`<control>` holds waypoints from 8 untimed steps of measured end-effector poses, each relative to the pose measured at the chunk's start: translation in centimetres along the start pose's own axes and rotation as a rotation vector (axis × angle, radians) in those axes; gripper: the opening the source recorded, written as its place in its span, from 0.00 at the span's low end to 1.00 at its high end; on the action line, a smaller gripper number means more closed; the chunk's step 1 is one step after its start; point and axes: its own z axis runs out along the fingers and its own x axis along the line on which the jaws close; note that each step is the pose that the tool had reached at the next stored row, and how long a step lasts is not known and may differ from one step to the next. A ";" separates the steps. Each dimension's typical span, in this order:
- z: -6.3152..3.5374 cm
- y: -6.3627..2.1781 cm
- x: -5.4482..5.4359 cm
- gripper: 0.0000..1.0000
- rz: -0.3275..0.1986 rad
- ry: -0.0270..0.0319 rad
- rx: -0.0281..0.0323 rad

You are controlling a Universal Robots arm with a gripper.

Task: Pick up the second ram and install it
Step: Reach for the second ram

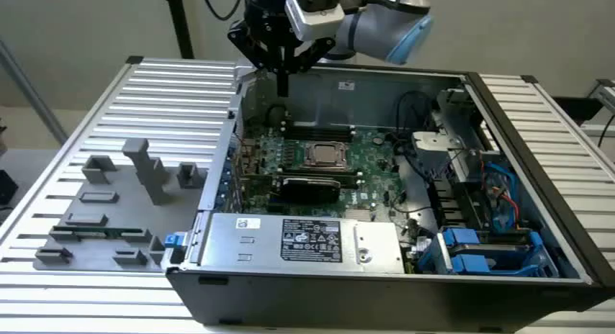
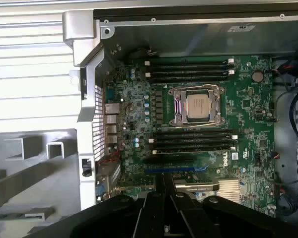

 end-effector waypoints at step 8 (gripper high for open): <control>0.00 0.00 0.0 0.11 0.000 0.0000 0.0000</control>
